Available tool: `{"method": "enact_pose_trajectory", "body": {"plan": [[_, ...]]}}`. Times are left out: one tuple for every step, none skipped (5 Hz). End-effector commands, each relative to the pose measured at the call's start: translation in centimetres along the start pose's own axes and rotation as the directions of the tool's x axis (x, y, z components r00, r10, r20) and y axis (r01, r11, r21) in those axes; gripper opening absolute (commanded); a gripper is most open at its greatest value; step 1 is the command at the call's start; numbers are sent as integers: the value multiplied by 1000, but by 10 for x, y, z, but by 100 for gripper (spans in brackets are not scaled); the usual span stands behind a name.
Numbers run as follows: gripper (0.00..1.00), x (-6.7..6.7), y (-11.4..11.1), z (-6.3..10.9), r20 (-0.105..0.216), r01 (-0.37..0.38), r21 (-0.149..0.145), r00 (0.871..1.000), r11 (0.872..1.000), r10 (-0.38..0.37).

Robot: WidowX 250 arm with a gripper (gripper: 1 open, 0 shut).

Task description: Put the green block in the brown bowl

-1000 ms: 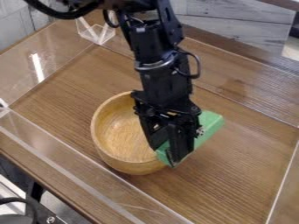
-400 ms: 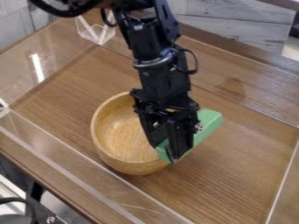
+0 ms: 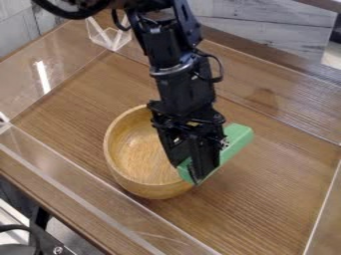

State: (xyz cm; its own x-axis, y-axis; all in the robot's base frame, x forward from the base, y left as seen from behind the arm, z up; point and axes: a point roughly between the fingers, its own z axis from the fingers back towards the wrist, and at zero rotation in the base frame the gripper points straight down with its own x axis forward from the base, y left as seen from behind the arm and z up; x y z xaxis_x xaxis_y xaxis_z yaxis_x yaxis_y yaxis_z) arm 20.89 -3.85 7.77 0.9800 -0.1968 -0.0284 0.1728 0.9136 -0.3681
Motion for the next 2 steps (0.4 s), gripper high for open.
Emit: {"method": "enact_pose_trajectory", "body": {"plan": [[0,11,3,11,52,17,10,999,1000,-18],[0,11,4,11,54,16,6,998,1000,-16]]}}
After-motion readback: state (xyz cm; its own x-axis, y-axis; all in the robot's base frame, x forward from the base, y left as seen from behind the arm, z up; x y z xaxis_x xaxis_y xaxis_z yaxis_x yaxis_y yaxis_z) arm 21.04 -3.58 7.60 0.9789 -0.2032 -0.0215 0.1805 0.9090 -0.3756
